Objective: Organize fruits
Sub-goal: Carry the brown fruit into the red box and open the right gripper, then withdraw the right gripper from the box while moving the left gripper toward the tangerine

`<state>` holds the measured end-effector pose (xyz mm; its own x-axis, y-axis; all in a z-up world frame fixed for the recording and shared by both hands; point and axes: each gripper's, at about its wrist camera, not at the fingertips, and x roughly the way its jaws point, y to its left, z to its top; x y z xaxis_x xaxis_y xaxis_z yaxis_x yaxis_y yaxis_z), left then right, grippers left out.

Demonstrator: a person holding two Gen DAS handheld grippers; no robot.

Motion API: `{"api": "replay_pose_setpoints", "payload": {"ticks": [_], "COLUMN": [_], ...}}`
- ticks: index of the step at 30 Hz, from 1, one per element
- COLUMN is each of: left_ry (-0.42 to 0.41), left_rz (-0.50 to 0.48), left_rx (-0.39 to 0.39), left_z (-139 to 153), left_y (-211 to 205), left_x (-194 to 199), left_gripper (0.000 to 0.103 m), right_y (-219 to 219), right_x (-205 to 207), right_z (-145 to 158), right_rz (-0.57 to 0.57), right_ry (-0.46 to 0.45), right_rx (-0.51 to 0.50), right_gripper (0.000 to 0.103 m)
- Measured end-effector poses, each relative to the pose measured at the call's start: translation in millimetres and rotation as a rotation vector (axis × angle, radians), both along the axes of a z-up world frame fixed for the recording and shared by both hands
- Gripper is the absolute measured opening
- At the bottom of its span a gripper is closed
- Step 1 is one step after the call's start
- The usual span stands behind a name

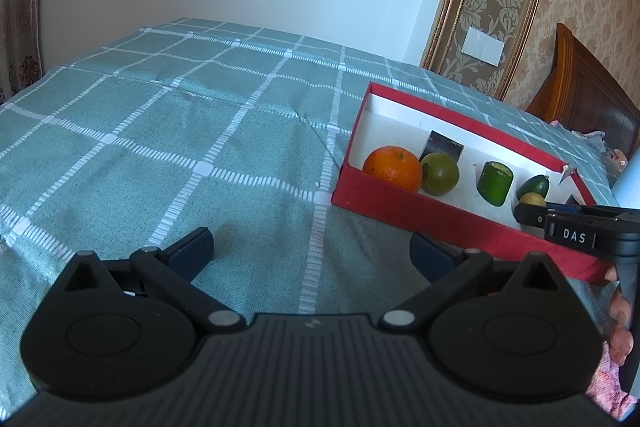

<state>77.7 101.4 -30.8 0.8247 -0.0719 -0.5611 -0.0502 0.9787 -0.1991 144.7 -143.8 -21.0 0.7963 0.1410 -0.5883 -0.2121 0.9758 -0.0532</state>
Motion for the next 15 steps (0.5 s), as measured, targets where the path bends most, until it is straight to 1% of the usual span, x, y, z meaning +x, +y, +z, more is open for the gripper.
{"api": "replay_pose_setpoints", "payload": {"ticks": [6, 9, 10, 11, 12, 13, 14, 15], "left_ry": [0.007, 0.01, 0.012, 0.013, 0.014, 0.014, 0.015, 0.015], "left_rz": [0.001, 0.001, 0.001, 0.001, 0.001, 0.001, 0.001, 0.001], "left_rx": [0.019, 0.029, 0.032, 0.035, 0.038, 0.04, 0.041, 0.042], "left_z": [0, 0, 0, 0, 0, -1, -1, -1], "left_y": [-4, -5, -5, -6, -6, -6, -6, -6], "left_x": [1, 2, 2, 2, 2, 2, 3, 3], "left_gripper": [0.103, 0.103, 0.103, 0.103, 0.103, 0.103, 0.103, 0.103], "right_y": [-1, -2, -3, -5, -6, -8, -9, -9], "right_x": [-1, -2, -3, -4, -5, -7, -9, -11], "right_z": [0, 1, 1, 2, 3, 3, 4, 6], "right_rz": [0.0, -0.002, -0.003, -0.008, -0.01, -0.008, -0.003, -0.005], "right_ry": [-0.001, -0.006, -0.01, -0.015, -0.018, -0.022, -0.031, -0.041], "right_rx": [0.0, -0.002, -0.003, -0.004, -0.001, 0.003, 0.009, 0.007], "right_gripper": [0.027, 0.031, 0.035, 0.043, 0.048, 0.061, 0.069, 0.07]}}
